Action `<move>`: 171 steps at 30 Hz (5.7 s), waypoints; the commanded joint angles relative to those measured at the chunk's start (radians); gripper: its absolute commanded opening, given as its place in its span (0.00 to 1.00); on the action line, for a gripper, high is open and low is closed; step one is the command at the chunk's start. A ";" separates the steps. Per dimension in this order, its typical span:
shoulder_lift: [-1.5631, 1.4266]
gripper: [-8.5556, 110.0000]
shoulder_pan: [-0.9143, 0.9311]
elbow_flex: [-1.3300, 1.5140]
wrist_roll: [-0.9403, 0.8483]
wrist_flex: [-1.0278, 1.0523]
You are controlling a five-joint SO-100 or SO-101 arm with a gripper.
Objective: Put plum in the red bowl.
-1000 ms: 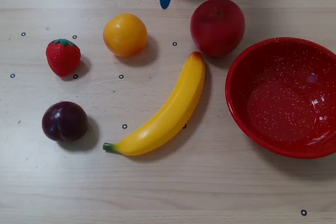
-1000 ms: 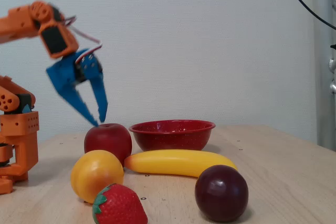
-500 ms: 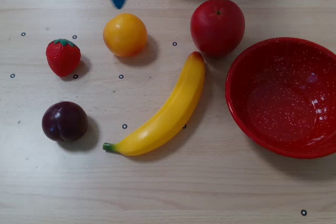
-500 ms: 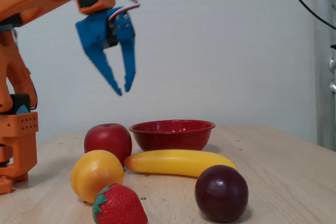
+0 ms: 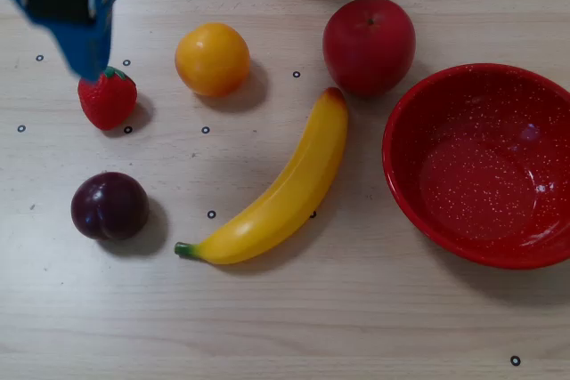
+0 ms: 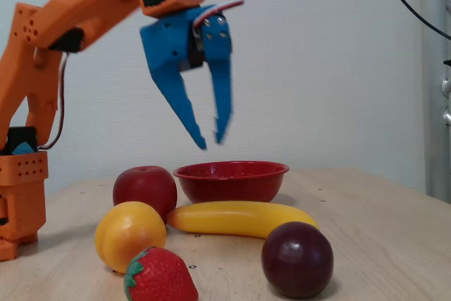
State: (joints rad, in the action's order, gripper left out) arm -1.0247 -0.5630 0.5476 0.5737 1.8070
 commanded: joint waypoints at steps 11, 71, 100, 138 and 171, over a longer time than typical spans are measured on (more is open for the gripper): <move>0.166 0.46 -0.026 -0.265 0.077 0.089; 0.724 0.56 0.043 -0.681 0.127 -0.075; 0.744 0.47 0.038 -0.675 0.147 -0.092; 0.689 0.07 0.031 -0.713 0.120 -0.080; -0.851 0.07 0.574 0.563 -0.480 -0.318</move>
State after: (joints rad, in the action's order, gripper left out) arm -1.7319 -0.0583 1.0968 0.1243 1.5555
